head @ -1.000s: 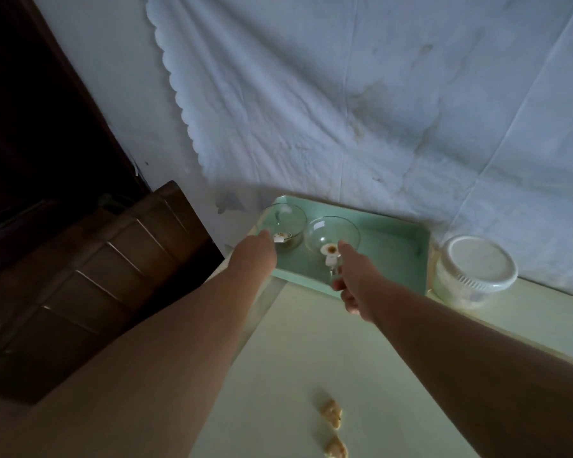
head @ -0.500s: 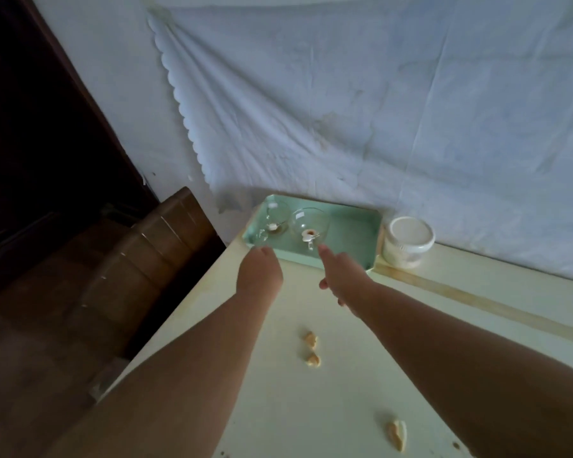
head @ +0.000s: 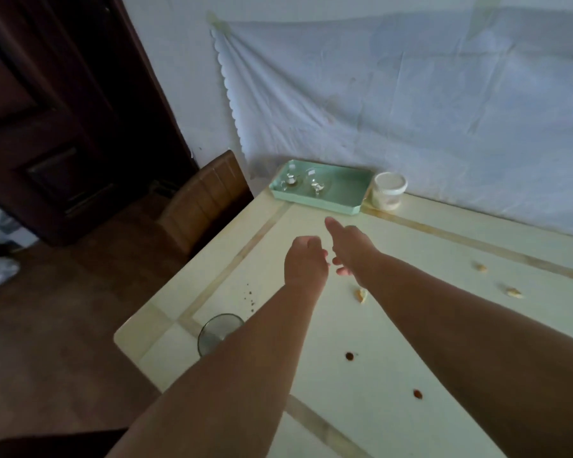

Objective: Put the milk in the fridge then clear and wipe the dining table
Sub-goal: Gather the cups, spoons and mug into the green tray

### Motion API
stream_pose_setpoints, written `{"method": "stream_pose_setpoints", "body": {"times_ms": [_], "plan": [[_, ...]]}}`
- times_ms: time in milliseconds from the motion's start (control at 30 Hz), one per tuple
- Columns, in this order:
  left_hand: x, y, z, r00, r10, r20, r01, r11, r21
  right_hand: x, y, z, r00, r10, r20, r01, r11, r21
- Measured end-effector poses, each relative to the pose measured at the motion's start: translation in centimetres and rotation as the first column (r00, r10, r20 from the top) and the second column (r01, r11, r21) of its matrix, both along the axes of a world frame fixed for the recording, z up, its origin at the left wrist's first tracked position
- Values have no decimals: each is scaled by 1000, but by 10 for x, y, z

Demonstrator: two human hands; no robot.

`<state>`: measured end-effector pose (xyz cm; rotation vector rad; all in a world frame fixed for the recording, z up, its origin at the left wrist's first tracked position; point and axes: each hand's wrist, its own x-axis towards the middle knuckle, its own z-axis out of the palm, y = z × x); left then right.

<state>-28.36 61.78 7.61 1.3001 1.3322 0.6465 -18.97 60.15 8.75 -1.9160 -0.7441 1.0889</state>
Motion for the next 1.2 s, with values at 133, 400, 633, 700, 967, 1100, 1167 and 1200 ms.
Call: {"method": "stream_pose_setpoints", "body": {"times_ms": [133, 400, 633, 700, 967, 1100, 1167, 1200], "plan": [[-37, -79, 3, 984, 139, 108, -131, 989, -73, -38, -67, -1, 994, 24, -102, -27, 999, -27], [-102, -173, -22, 923, 351, 156, -303, 916, -264, -80, -152, -31, 986, 18, -164, -26, 998, -50], [-140, -210, -59, 913, 406, -29, -402, 888, -223, -97, -183, -47, 974, 26, -225, -51, 993, -105], [-145, -209, -64, 933, 348, -87, -359, 900, -247, -101, -185, -49, 971, 39, -236, -68, 991, -114], [-151, -184, -76, 943, 312, -117, -331, 923, -198, -121, -168, -58, 969, 55, -242, -92, 985, -145], [-163, -161, -87, 942, 285, -176, -310, 942, -132, -134, -151, -60, 974, 108, -201, -136, 982, -129], [-169, -152, -95, 938, 245, -246, -280, 953, -118, -139, -142, -65, 973, 119, -196, -147, 979, -139], [-173, -149, -100, 930, 227, -289, -269, 956, -116, -141, -138, -69, 973, 121, -197, -152, 976, -152]]}}
